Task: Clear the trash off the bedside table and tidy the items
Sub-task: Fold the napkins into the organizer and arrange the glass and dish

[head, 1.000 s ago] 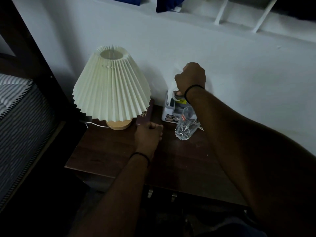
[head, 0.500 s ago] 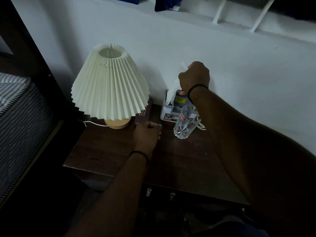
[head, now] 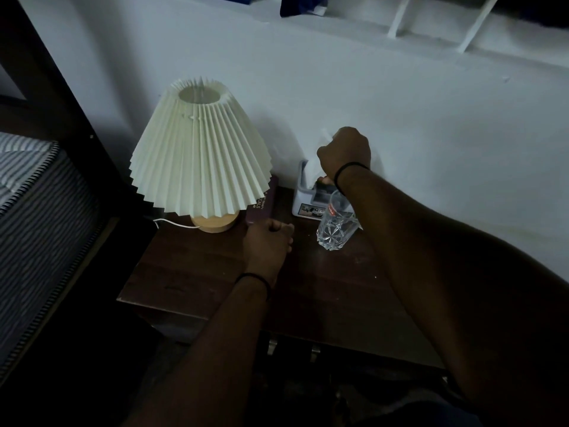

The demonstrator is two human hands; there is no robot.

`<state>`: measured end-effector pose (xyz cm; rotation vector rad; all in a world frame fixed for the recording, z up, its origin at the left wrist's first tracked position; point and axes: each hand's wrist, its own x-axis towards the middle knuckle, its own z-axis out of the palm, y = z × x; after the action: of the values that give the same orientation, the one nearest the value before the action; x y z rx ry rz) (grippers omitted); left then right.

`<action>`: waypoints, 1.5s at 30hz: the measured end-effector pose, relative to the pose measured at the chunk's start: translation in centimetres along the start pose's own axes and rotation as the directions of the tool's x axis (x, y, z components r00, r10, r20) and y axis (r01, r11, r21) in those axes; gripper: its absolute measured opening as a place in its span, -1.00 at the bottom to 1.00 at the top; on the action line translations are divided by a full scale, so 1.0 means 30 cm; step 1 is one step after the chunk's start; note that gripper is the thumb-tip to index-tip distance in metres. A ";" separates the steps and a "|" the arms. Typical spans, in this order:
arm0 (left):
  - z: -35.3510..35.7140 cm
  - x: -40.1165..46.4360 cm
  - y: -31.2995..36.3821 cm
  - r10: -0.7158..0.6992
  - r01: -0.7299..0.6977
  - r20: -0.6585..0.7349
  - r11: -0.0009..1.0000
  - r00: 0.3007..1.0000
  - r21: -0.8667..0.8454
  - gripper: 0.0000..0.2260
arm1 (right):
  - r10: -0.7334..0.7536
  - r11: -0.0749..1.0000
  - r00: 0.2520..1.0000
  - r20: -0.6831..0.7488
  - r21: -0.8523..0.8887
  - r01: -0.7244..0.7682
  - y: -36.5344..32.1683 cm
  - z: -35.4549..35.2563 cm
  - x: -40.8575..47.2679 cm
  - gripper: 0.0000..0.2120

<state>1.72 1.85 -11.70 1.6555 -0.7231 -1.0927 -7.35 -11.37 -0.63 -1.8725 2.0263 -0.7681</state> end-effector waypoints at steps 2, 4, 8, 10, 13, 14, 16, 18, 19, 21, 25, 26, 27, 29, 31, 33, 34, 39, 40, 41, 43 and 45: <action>0.000 0.001 -0.001 0.003 -0.003 0.004 1.000 1.000 0.008 -0.84 | -0.004 1.000 0.999 0.045 0.029 0.003 0.001 0.004 0.001 -0.95; 0.000 0.001 -0.003 0.005 -0.005 0.008 1.000 1.000 0.011 -0.84 | 0.005 0.998 0.997 0.075 0.056 -0.009 0.007 0.004 0.002 -0.92; 0.004 -0.001 -0.004 0.007 -0.007 0.015 1.000 1.000 0.018 -0.85 | 0.005 0.999 0.998 0.067 0.049 -0.008 0.021 -0.007 0.005 -0.85; 0.006 -0.002 -0.005 0.005 -0.005 0.016 1.000 1.000 0.023 -0.85 | -0.030 1.000 0.998 0.054 0.006 0.030 0.016 -0.023 0.003 -0.89; 0.005 -0.004 -0.004 0.006 -0.006 0.003 1.000 1.000 0.022 -0.85 | -0.072 0.996 0.996 0.060 -0.052 0.075 0.005 -0.049 0.000 -0.92; 0.004 -0.005 -0.005 0.010 -0.010 0.001 1.000 1.000 0.023 -0.85 | -0.078 0.995 0.995 0.058 -0.063 0.082 0.005 -0.058 -0.003 -0.90; 0.003 -0.007 -0.003 0.015 -0.015 0.004 0.999 1.000 0.029 -0.85 | -0.089 0.995 0.995 0.034 -0.051 0.091 0.012 -0.078 -0.012 -0.86; 0.001 -0.010 -0.001 0.018 -0.019 0.012 0.999 1.000 0.033 -0.87 | -0.095 0.995 0.995 -0.027 0.038 0.096 0.027 -0.100 -0.034 -0.82; 0.001 -0.013 0.000 0.022 -0.022 0.019 0.999 1.000 0.042 -0.88 | -0.098 0.991 0.992 -0.081 0.081 0.105 0.040 -0.113 -0.054 -0.81; 0.001 -0.020 0.002 0.033 -0.034 0.029 0.997 0.999 0.062 -0.89 | -0.127 0.982 0.969 -0.213 0.114 0.154 0.072 -0.137 -0.106 -0.81; 0.009 -0.034 0.003 0.061 -0.064 0.038 0.994 0.997 0.091 -0.88 | -0.231 0.939 0.893 -0.386 0.153 0.309 0.167 -0.157 -0.223 -0.83; 0.012 -0.036 0.000 0.072 -0.076 0.042 0.992 0.997 0.103 -0.89 | -0.239 0.936 0.874 -0.423 0.140 0.324 0.193 -0.152 -0.252 -0.84; 0.014 -0.038 -0.002 0.082 -0.087 0.048 0.989 0.995 0.119 -0.90 | -0.222 0.940 0.863 -0.453 0.136 0.313 0.219 -0.143 -0.275 -0.84; 0.018 -0.041 -0.007 0.096 -0.104 0.056 0.982 0.994 0.159 -0.92 | -0.121 0.961 0.886 -0.447 0.171 0.218 0.261 -0.120 -0.308 -0.70; 0.018 -0.034 -0.010 0.104 -0.116 0.071 0.975 0.992 0.191 -0.91 | -0.027 0.971 0.950 -0.311 0.217 0.098 0.290 -0.087 -0.327 -0.44; 0.003 -0.029 -0.022 0.114 -0.131 0.093 0.969 0.989 0.209 -0.87 | 0.028 0.965 0.988 -0.154 0.262 0.013 0.301 -0.050 -0.342 -0.25; 0.002 -0.030 -0.024 0.118 -0.139 0.105 0.966 0.987 0.217 -0.86 | 0.040 0.958 0.994 -0.106 0.285 -0.008 0.305 -0.041 -0.337 -0.23; 0.025 -0.028 -0.033 0.162 -0.190 0.120 0.944 0.979 0.271 -0.83 | 0.016 0.903 1.000 -0.011 0.430 -0.010 0.342 0.009 -0.320 -0.46; 0.025 -0.026 -0.032 0.180 -0.206 0.121 0.941 0.976 0.269 -0.80 | -0.028 0.906 1.000 -0.008 0.423 0.029 0.334 0.006 -0.320 -0.48; 0.026 -0.027 -0.030 0.195 -0.222 0.123 0.937 0.973 0.270 -0.76 | -0.058 0.904 0.998 -0.002 0.425 0.053 0.333 0.007 -0.318 -0.48; 0.033 -0.031 -0.028 0.231 -0.260 0.132 0.923 0.964 0.285 -0.66 | -0.070 0.915 0.997 -0.019 0.398 0.072 0.341 0.011 -0.321 -0.50; 0.048 -0.042 -0.027 0.277 -0.312 0.155 0.902 0.948 0.298 -0.54 | -0.054 0.934 0.996 -0.066 0.348 0.074 0.355 0.010 -0.336 -0.45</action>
<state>-0.15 2.62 -12.20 1.6893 -1.2353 -0.8850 -14.83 -1.31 -8.27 -1.7320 1.7237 -1.1277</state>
